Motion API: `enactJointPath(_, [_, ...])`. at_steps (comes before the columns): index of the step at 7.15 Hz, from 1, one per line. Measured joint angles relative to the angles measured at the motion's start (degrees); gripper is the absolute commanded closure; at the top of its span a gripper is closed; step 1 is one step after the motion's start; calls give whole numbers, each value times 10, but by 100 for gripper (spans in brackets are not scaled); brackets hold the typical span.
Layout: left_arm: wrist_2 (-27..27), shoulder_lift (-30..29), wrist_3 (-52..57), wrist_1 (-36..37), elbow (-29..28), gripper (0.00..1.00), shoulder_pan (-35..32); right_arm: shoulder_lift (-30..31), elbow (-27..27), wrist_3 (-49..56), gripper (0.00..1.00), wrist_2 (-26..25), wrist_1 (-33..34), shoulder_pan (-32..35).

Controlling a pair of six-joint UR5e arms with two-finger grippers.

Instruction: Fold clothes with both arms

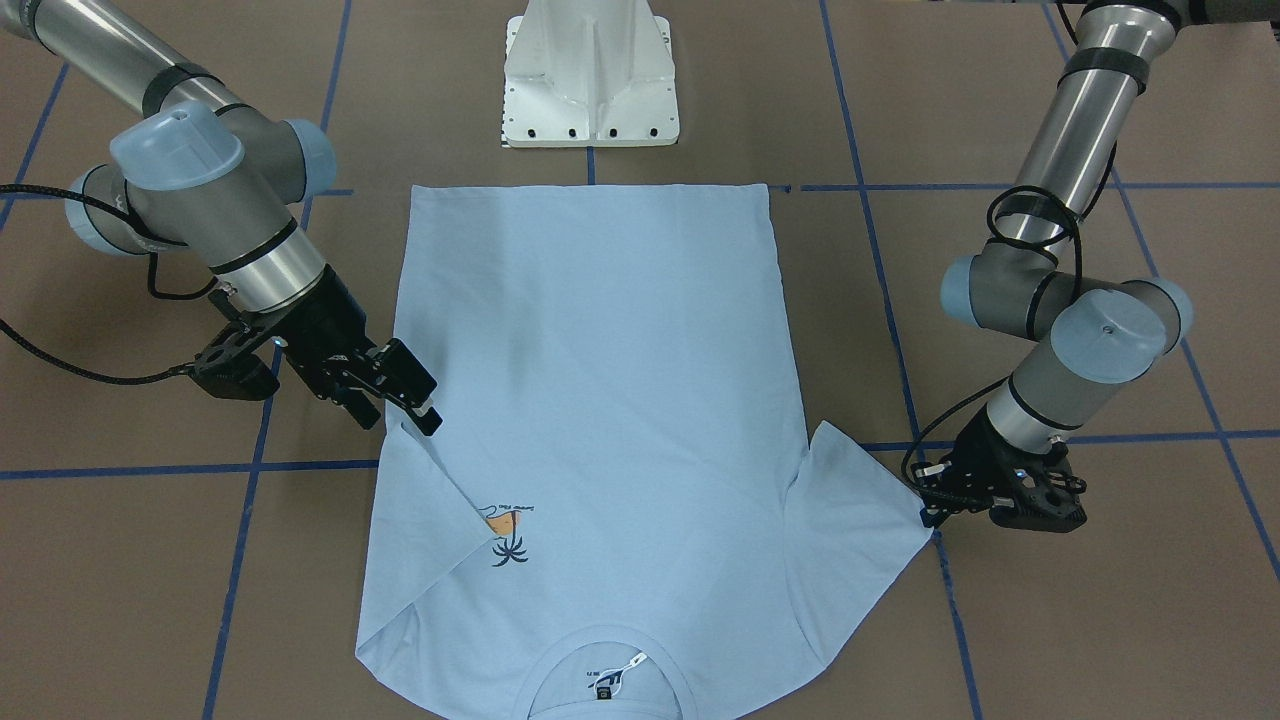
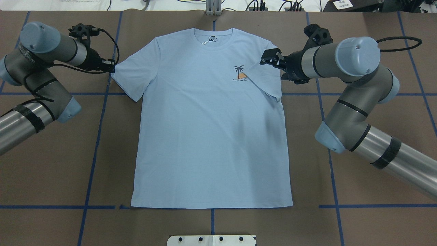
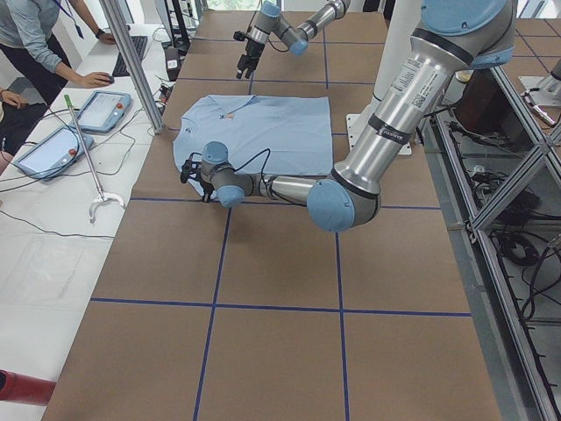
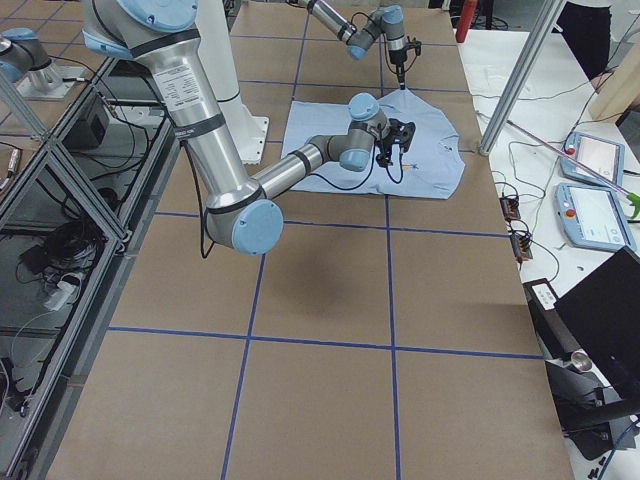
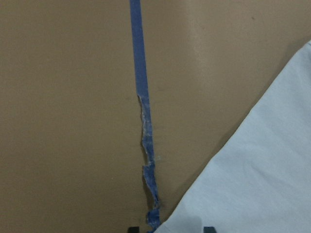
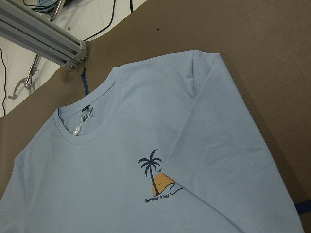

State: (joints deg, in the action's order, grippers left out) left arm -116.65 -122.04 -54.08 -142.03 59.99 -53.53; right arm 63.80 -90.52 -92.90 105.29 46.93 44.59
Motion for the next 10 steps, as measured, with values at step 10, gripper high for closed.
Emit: enactJointPath(10, [27, -112, -173, 38, 33, 100, 70, 24, -2, 0, 0, 3, -5, 5])
